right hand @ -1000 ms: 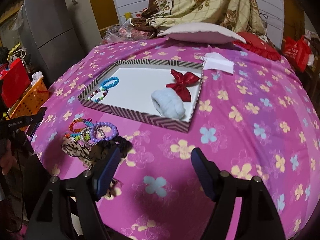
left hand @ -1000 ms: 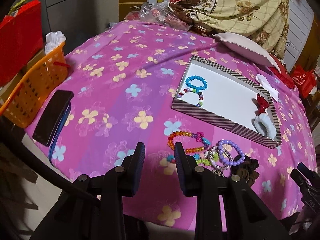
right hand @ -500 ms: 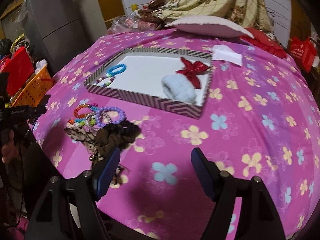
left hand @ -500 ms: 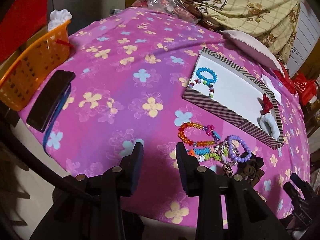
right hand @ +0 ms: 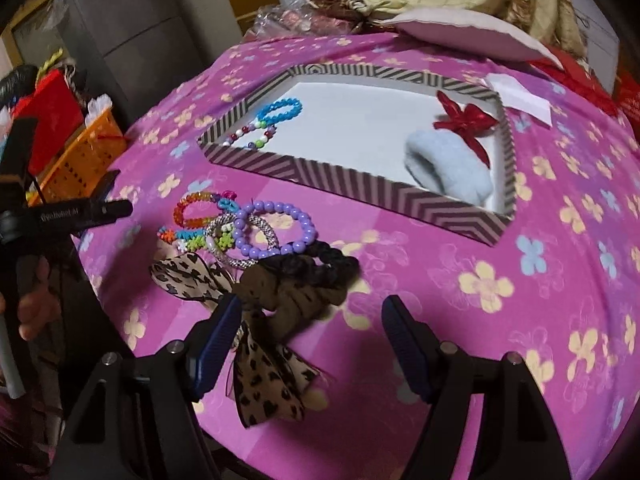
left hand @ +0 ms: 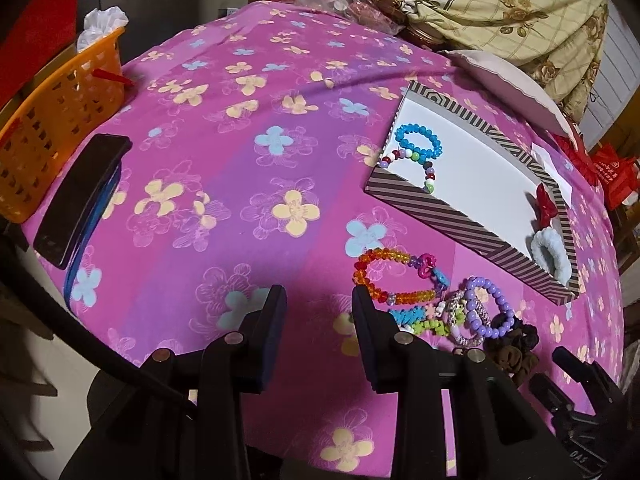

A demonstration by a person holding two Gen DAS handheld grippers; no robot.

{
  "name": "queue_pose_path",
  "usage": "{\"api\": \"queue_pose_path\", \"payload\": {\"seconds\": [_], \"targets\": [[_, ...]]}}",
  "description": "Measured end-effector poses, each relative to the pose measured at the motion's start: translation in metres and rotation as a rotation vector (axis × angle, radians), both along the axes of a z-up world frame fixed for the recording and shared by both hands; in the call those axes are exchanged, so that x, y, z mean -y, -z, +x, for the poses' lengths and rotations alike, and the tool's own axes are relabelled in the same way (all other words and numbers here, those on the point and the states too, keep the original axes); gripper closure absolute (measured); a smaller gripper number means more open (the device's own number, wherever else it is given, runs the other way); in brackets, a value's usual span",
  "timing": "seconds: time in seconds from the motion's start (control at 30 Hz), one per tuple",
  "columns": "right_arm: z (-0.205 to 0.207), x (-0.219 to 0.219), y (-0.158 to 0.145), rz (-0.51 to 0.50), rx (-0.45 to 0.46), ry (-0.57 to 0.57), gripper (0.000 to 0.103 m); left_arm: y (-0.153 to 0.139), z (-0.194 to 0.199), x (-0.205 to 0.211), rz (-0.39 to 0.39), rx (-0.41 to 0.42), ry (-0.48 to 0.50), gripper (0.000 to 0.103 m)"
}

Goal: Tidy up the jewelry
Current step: 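Withdraw both tools from the tray back over the jewelry pile, then grasp the leopard-print bow hair tie with the right tool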

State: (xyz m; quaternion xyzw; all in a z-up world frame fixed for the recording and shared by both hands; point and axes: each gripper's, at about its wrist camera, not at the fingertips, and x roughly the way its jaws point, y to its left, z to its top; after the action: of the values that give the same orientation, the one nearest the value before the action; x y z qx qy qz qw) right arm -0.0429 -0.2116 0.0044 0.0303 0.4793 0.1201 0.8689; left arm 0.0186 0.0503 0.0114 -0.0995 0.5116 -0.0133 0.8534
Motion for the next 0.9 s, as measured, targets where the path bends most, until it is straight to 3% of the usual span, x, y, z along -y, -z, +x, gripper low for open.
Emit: {"api": "queue_pose_path", "payload": {"seconds": [0.27,0.43,0.7,0.77,0.83,0.9], "targets": [[0.001,-0.005,0.002,-0.001,-0.034,-0.044,0.027,0.004,0.010,-0.002,-0.001,-0.009,-0.013,0.054],[0.000,-0.011,0.013,0.060,-0.081,-0.066,0.029,0.008,0.014,0.003,-0.001,-0.018,-0.004,0.054],[0.002,-0.037,0.031,-0.001,-0.080,-0.139,0.030,0.010,0.018,0.007,0.000,-0.017,0.006,0.054],[0.001,-0.037,0.030,-0.022,-0.043,-0.140,0.044,0.010,0.019,0.009,0.003,-0.013,0.011,0.054],[0.001,-0.033,0.030,-0.005,-0.036,-0.142,0.066,0.010,0.021,0.011,0.009,-0.011,0.020,0.054],[0.000,-0.028,0.029,0.018,-0.039,-0.141,0.072,0.012,0.024,0.013,0.008,-0.013,0.024,0.054]]}}
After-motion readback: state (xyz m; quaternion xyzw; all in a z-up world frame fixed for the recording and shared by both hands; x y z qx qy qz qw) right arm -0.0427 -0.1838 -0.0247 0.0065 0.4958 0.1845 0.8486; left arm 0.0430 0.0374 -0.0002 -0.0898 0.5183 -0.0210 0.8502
